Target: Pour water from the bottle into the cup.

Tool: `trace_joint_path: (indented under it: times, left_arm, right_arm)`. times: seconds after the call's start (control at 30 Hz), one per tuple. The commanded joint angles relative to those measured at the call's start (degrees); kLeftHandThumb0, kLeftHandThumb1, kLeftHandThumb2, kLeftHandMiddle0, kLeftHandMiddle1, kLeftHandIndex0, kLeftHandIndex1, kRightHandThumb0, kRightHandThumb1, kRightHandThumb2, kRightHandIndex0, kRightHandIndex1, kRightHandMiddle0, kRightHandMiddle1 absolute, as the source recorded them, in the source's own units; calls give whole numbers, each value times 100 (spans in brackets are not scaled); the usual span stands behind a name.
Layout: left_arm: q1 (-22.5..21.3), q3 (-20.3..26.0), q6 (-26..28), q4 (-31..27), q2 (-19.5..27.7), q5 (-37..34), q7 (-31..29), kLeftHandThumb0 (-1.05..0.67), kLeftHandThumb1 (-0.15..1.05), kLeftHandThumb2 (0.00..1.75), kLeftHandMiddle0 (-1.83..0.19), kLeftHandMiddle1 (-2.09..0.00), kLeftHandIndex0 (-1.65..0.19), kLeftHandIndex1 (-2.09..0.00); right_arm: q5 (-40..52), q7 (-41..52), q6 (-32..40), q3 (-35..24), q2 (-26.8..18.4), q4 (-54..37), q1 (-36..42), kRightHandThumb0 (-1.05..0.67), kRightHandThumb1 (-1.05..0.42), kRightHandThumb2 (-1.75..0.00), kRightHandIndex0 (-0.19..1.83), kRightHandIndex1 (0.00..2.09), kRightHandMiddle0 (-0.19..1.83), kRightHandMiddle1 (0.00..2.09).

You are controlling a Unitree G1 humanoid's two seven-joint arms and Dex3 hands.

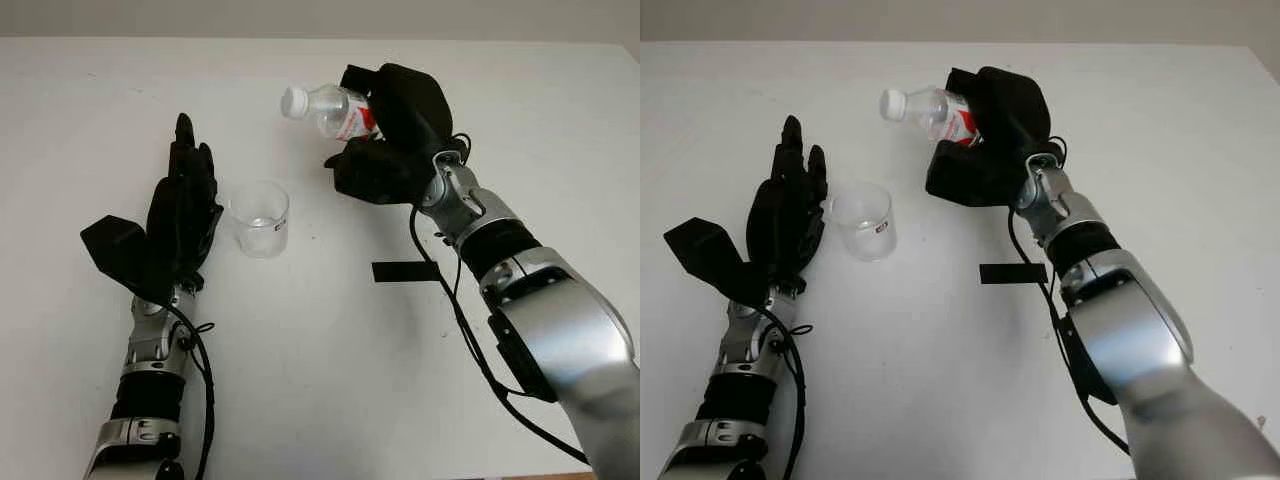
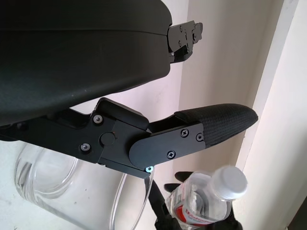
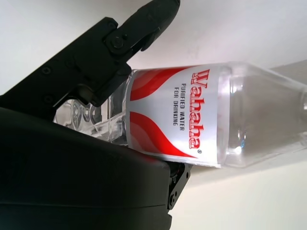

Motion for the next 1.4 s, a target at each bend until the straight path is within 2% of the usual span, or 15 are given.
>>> trace_joint_path:
  times: [0.0,0.17,0.27,0.4,0.8,1.37]
  left_arm:
    - [43,-11,-49,-34,-22,22,-2,-83,105,71,19,-4,19,-1]
    - [35,-10,-70,-12,-31,30,17,-83,105,71,19,-5,19,-2]
    - [33,-17,-81,-9,-24,61,45,-83,105,71,18,-5,19,-2]
    - [34,-19,-22,-43,-20,47,43,-83,105,72,19,-5,19,-2]
    - [55,-12,-36,-58,-40,53,76,-83,105,69,17,-5,17,-2]
    - [121,-28,-23,-137,-83,52,99,-83,105,71,19,-4,19,-2]
  right_arm:
    - [-160,-248,-60,155,-76,36,-200,-34,-102,-12,142,209,105,209]
    - [-566,-622,-82,549,-166,71,-233,-31,-101,-19,151,209,108,209]
    - [-857,-876,-55,808,-225,89,-266,-31,-96,-30,139,209,89,209]
    - [-1045,-1141,-118,992,-272,87,-279,-31,-94,-33,129,209,80,209]
    - [-1278,-1684,-274,1266,-329,154,-361,-33,-96,-28,125,209,74,209]
    - [-1465,-2331,-380,1491,-230,221,-480,-34,-98,-17,132,209,80,209]
